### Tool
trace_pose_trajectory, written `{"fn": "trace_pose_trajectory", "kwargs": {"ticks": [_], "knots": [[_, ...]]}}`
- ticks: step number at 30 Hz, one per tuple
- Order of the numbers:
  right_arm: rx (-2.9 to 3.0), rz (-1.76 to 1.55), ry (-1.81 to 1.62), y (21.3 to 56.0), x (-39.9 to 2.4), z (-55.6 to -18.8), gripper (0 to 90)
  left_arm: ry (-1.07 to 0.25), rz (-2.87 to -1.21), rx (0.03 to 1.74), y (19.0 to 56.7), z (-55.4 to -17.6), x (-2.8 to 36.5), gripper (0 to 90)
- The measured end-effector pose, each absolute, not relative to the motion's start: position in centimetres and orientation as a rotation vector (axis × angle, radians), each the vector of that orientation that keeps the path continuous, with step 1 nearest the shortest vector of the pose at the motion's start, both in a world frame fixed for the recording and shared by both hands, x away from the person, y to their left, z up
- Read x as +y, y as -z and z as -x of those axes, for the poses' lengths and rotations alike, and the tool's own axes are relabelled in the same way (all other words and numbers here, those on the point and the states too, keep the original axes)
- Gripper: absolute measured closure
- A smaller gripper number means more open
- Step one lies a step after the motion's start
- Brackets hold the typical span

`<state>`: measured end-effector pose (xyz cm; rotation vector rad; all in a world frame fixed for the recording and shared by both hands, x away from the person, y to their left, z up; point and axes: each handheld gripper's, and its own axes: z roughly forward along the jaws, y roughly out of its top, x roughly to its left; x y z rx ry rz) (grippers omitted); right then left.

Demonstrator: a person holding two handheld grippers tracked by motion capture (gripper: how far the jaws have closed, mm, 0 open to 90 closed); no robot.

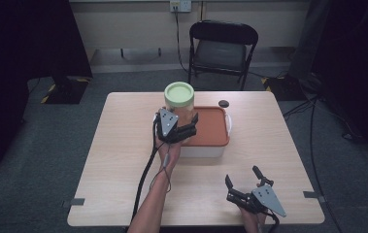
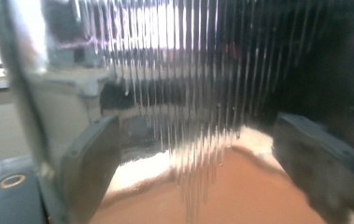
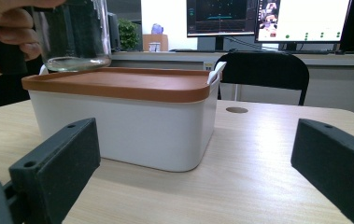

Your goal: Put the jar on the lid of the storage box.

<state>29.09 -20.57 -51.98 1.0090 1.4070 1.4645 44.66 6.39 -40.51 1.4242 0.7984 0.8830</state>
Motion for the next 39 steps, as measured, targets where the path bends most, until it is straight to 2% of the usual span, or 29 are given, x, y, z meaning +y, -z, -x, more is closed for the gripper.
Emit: {"fn": "trace_pose_trajectory", "kwargs": {"ticks": [8, 13, 25, 39], "knots": [[1.410, -1.006, -1.467, 52.0, -20.6, -29.1, 0.4, -0.907, -1.451, 0.813, 41.0, -45.7, 6.3, 11.6], [1.412, -1.005, -1.468, 52.0, -20.6, -29.1, 0.4, -0.878, -1.430, 0.831, 41.1, -46.1, 6.3, 11.6], [1.414, -1.005, -1.470, 52.0, -20.6, -29.1, 0.4, -0.902, -1.478, 0.836, 41.9, -46.5, 5.9, 11.6], [1.413, -1.004, -1.469, 52.0, -20.6, -29.1, 0.4, -0.875, -1.461, 0.866, 42.1, -46.6, 6.2, 11.4]]}}
